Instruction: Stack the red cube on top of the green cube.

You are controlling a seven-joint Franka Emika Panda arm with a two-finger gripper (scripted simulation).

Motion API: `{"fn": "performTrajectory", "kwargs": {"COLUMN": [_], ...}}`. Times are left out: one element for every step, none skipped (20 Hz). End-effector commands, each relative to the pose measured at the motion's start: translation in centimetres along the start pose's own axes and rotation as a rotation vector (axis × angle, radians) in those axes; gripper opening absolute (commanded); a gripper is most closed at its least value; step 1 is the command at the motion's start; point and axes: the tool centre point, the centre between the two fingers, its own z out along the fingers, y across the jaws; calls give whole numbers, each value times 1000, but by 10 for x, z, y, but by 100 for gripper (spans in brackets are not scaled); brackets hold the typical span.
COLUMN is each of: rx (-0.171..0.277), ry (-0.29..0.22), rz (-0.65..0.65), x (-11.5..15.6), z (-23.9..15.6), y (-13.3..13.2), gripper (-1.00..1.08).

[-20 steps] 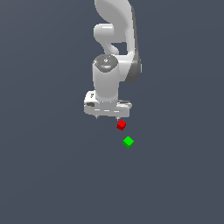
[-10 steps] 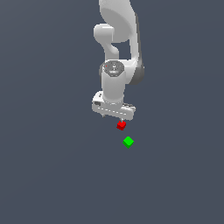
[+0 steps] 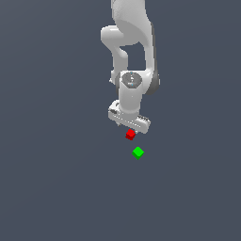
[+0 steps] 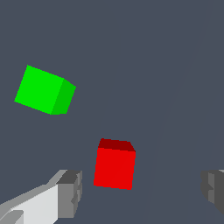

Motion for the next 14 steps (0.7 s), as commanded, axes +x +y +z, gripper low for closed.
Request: {"fn": "performTrajectory", "kwargs": {"rx": [2, 3, 3, 4, 5, 5, 5, 6, 6, 6, 6, 7, 7, 7], "ry": [1, 2, 2, 2, 2, 3, 3, 3, 3, 3, 3, 3, 3, 3], "rz": [41, 54, 65, 76, 86, 95, 102, 108, 114, 118, 121, 122, 123, 123], "x": [-5, -6, -8, -9, -10, -11, -12, -13, -13, -14, -14, -14, -14, -14], "z": [6, 9, 11, 13, 14, 16, 17, 18, 19, 20, 20, 20, 21, 20], "y": [-5, -7, -9, -10, -12, -13, -14, -15, -16, -17, -17, -17, -18, -18], "gripper": [100, 100, 100, 100, 100, 100, 100, 100, 100, 100, 100, 100, 100, 100]}}
